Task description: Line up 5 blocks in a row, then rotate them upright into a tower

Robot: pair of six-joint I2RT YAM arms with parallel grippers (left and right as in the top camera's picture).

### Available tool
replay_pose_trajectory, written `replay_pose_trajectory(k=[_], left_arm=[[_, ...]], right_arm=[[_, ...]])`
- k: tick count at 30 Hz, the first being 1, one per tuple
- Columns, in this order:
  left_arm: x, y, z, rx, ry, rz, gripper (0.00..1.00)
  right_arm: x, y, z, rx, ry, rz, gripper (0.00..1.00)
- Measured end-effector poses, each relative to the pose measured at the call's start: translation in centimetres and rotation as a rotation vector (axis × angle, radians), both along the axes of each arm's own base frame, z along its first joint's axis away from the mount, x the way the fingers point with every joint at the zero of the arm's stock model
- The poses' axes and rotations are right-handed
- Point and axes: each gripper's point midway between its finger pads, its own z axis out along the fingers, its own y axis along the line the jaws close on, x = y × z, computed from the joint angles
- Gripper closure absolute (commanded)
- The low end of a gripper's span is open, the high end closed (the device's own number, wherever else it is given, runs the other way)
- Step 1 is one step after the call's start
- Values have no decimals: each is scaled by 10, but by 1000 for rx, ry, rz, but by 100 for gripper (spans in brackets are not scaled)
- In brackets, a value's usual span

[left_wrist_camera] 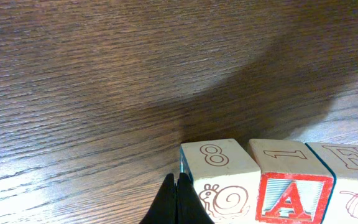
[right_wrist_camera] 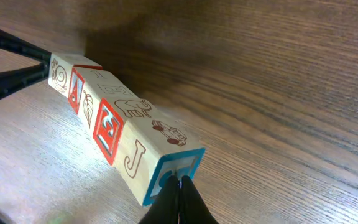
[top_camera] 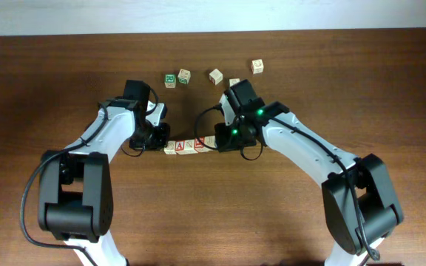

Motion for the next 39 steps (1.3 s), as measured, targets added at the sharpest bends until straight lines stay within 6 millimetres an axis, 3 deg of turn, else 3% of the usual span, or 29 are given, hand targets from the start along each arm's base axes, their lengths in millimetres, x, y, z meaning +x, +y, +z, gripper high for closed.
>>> replay_pose_trajectory(k=[3,10,22,27,30,39], left_arm=[[0,0,0,0,0,0,100],[-1,-1,0,-3,6,-2,100],[-3,-7,1,-22,11,-11,100],[-4,-9,1,-29,12,-15,100],[-4,-11,1,-34,13,-20,100],[-5,-16,3,-55,16,-25,100]], right_arm=[[0,-1,-3,-13,1,-2,96],[-2,-7,-35,-71,55,-13,96],[-8,-13,-41,-115,106,-86,94],[-15,-18,-43,-132,154,-133,88],[-16,-22,-43,-136,168,-147,78],[-18,-31,-46,-178,184,-186,78]])
